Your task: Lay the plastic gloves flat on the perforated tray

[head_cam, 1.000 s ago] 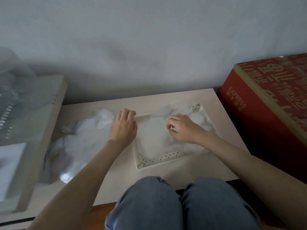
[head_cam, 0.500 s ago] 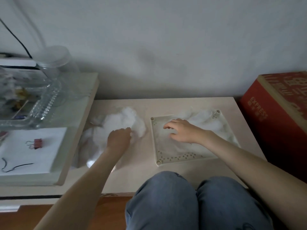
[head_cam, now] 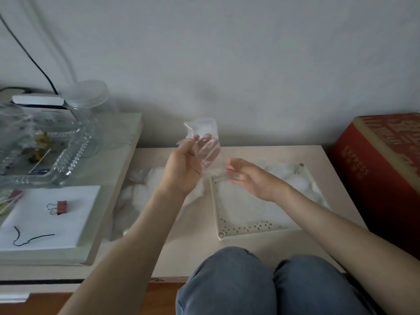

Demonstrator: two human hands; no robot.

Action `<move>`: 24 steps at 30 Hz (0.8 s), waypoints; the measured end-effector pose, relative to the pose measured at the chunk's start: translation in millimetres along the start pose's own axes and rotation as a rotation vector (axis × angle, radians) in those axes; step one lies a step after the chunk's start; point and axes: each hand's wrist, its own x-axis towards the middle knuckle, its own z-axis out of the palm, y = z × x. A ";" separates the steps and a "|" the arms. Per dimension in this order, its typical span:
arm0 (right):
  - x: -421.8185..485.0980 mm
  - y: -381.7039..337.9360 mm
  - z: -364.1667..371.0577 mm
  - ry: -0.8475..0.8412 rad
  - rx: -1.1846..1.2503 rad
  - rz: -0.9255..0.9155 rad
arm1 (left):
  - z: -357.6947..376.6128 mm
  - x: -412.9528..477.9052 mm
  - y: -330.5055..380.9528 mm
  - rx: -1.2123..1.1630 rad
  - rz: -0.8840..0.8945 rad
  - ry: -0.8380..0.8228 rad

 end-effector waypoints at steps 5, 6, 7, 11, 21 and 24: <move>-9.3 -11.4 -16.1 -0.132 0.220 -0.065 | 8.1 2.9 -17.6 -0.034 -0.133 -0.092; -13.0 -14.7 -18.3 -0.140 0.217 -0.067 | 10.1 2.4 -22.1 -0.020 -0.165 -0.092; -14.8 -16.6 -20.5 -0.134 0.224 -0.055 | 12.2 0.7 -25.6 -0.014 -0.210 -0.091; -22.4 -19.5 -33.1 -0.092 0.254 0.006 | 17.6 -3.6 -39.2 -0.095 -0.298 -0.107; -46.4 -25.2 -67.6 0.042 -0.152 0.075 | 7.4 22.0 -43.4 0.371 -0.422 0.001; -53.0 -30.1 -75.7 0.050 -0.273 0.093 | 5.8 26.0 -43.0 0.577 -0.505 -0.106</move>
